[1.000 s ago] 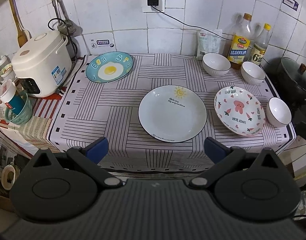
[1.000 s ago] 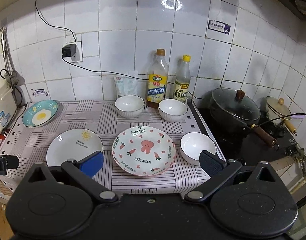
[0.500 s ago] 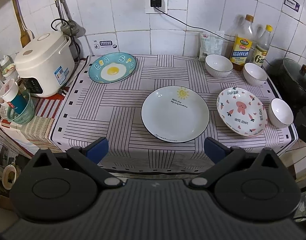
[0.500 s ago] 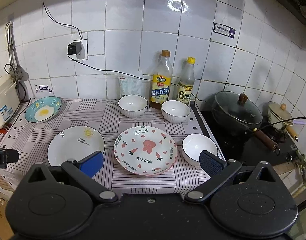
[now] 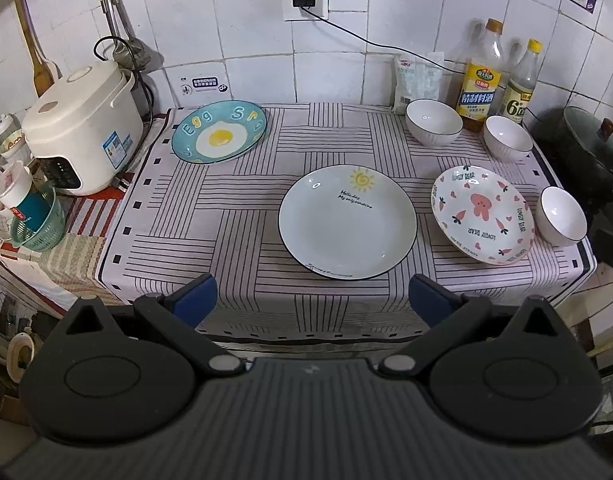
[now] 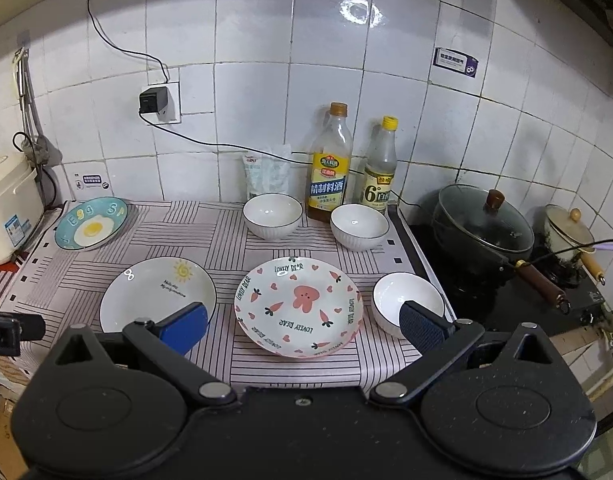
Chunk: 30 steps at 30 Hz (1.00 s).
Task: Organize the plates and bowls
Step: 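Move both grippers to the white sun plate rim and close on it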
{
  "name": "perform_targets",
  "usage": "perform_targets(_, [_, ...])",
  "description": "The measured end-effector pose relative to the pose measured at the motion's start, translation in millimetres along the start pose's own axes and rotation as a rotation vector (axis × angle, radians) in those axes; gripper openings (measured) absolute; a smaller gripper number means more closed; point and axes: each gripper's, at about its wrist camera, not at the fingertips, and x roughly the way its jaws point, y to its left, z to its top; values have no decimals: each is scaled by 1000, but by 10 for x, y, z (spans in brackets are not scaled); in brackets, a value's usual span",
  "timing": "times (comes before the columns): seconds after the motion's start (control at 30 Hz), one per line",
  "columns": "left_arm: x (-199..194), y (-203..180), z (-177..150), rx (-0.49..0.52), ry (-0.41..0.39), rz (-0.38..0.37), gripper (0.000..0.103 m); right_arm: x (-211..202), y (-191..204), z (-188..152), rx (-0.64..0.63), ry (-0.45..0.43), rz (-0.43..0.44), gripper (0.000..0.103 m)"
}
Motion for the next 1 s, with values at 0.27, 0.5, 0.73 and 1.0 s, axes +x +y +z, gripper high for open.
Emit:
perform_targets(0.27, [74,-43,40,9,21,5,103,28,43,44,-21,-28,18,103])
perform_targets(0.5, [361,16,156,63,63,-39,103,464,86,29,6,34,112,103])
perform_targets(0.73, [640,326,383,102,17,-64,103,957,210,-84,18,29,326,97])
perform_targets(1.0, [1249,553,439,26,87,-109,96,1716,518,-385,38,158,500,84])
